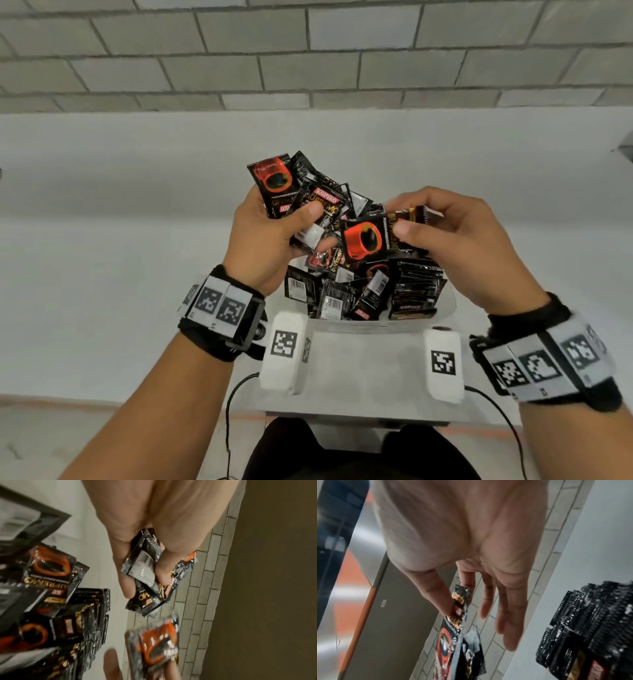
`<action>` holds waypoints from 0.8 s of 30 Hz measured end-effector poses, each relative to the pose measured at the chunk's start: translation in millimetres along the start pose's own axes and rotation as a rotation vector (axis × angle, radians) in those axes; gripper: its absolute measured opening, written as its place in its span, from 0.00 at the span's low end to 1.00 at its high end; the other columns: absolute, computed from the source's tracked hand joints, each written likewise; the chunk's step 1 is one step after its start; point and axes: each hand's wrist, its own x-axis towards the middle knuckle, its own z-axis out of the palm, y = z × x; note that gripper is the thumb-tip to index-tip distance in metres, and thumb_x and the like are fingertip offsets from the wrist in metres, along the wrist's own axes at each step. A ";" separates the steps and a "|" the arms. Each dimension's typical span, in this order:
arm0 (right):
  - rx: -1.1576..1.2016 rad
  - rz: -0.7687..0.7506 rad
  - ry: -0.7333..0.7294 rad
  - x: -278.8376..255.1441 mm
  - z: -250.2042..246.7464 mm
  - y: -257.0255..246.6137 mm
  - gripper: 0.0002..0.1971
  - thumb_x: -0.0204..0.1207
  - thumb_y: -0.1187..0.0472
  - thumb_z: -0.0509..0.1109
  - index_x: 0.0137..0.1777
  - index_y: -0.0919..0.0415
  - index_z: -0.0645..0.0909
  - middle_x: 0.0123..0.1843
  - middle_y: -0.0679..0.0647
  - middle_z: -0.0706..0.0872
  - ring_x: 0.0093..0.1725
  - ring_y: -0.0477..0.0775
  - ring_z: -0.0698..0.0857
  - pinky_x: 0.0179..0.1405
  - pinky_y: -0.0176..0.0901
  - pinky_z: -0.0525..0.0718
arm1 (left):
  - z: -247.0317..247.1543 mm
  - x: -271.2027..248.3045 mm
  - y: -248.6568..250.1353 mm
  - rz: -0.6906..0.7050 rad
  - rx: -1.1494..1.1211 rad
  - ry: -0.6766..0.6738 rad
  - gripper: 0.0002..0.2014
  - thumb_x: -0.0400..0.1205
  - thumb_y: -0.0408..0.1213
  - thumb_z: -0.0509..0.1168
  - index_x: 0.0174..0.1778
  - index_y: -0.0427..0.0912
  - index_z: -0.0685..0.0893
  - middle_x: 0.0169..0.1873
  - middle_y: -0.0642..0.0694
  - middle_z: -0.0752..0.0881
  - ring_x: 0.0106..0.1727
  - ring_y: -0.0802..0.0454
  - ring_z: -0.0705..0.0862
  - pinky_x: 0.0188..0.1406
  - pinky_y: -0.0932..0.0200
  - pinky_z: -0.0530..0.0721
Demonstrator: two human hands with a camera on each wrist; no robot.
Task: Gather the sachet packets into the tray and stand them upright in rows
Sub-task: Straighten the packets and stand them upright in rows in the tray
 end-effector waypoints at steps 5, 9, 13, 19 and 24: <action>0.058 0.000 0.060 1.8 24.7 -5.2 0.06 0.79 0.69 0.75 0.50 0.67 0.80 0.47 0.59 0.88 0.41 0.67 0.93 0.37 0.65 0.92 | 22.9 -15.3 -2.2 -0.140 0.013 -0.114 0.19 0.84 0.23 0.67 0.70 0.37 0.77 0.62 0.36 0.89 0.56 0.31 0.91 0.42 0.28 0.91; -0.061 0.023 0.161 2.9 25.1 -3.0 0.10 0.76 0.67 0.79 0.50 0.62 0.80 0.47 0.54 0.92 0.31 0.64 0.92 0.29 0.62 0.90 | 21.1 -19.7 2.0 -0.247 -0.050 -0.160 0.16 0.90 0.29 0.57 0.74 0.41 0.76 0.65 0.35 0.88 0.60 0.28 0.89 0.45 0.24 0.88; -0.108 -0.003 0.212 3.2 30.9 -2.1 0.16 0.72 0.62 0.82 0.53 0.55 0.78 0.46 0.51 0.93 0.31 0.62 0.92 0.26 0.55 0.90 | 26.8 -26.7 2.1 -0.276 -0.061 -0.200 0.17 0.89 0.37 0.60 0.75 0.43 0.75 0.67 0.39 0.87 0.63 0.31 0.88 0.46 0.22 0.87; -0.306 -0.047 0.083 15.7 32.8 -17.0 0.19 0.67 0.49 0.86 0.52 0.52 0.83 0.42 0.40 0.93 0.41 0.43 0.91 0.42 0.40 0.86 | 20.5 -23.9 1.2 -0.153 0.013 -0.221 0.28 0.81 0.30 0.68 0.77 0.50 0.70 0.68 0.44 0.87 0.64 0.41 0.90 0.46 0.28 0.90; -0.396 0.027 -0.293 32.9 9.2 -36.9 0.20 0.68 0.44 0.82 0.57 0.50 0.87 0.47 0.51 0.92 0.39 0.45 0.88 0.40 0.37 0.84 | -4.2 -22.4 11.2 -0.084 0.025 -0.158 0.24 0.82 0.30 0.66 0.73 0.51 0.73 0.65 0.43 0.88 0.60 0.34 0.91 0.40 0.37 0.92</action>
